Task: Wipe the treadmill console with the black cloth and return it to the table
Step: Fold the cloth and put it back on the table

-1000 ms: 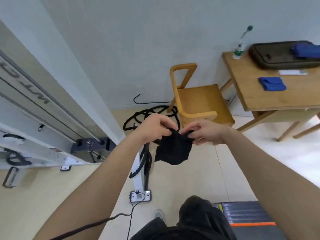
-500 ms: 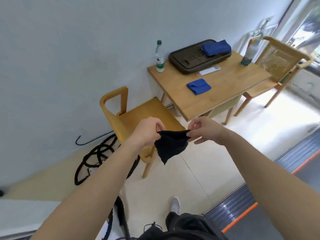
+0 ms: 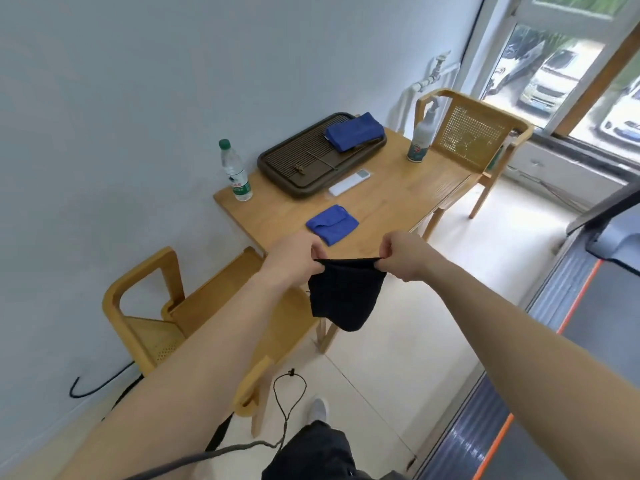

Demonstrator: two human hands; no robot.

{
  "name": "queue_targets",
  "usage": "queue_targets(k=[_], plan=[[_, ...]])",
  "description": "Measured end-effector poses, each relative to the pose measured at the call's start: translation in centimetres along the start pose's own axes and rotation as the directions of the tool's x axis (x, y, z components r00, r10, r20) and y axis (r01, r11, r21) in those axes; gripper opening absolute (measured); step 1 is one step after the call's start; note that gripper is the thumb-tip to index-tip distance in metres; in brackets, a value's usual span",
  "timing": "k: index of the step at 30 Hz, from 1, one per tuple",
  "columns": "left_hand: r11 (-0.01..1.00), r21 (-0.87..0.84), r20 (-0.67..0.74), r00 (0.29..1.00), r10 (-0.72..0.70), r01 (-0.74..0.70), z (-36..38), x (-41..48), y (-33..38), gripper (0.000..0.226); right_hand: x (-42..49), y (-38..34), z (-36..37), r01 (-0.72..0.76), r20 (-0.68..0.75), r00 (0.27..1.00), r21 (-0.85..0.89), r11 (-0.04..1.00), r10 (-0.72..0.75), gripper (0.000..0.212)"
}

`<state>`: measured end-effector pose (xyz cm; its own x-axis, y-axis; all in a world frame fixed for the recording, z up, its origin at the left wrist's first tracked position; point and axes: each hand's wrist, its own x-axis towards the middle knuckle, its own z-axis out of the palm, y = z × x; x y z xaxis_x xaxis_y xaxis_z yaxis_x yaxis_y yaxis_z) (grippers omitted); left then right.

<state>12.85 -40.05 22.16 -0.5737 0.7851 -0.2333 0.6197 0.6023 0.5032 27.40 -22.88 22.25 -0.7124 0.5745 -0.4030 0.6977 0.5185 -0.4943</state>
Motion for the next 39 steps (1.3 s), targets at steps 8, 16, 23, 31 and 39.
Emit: queue_targets(k=[8, 16, 23, 31, 39], plan=[[0.995, -0.084, -0.005, 0.998, 0.055, -0.055, -2.0, 12.4, 1.4, 0.012, 9.5, -0.1, -7.9, -0.145, 0.108, 0.985, 0.123, 0.982, 0.132, 0.013], [0.995, -0.101, -0.315, 0.949, -0.011, -0.022, -5.3, 24.4, 3.8, 0.006, 21.5, -1.5, -14.2, 0.037, -0.169, 0.983, 0.558, 0.829, 0.069, 0.01], [0.968, -0.25, -0.305, 0.948, -0.09, 0.011, -2.9, 30.9, 5.3, 0.009, 30.9, 2.6, -17.2, 0.131, -0.151, 0.987, 0.548, 0.826, -0.057, 0.017], [0.833, -0.342, 0.066, 0.896, -0.44, 0.434, 12.4, 34.1, 5.7, 0.006, 38.5, 15.9, -9.2, -0.066, 0.252, 0.968, 0.266, 0.962, -0.003, 0.02], [0.642, -0.56, -0.019, 0.766, -0.643, 0.524, 14.2, 38.7, 3.8, 0.007, 46.2, 15.1, -7.7, -0.061, 0.317, 0.947, 0.331, 0.942, -0.05, 0.021]])
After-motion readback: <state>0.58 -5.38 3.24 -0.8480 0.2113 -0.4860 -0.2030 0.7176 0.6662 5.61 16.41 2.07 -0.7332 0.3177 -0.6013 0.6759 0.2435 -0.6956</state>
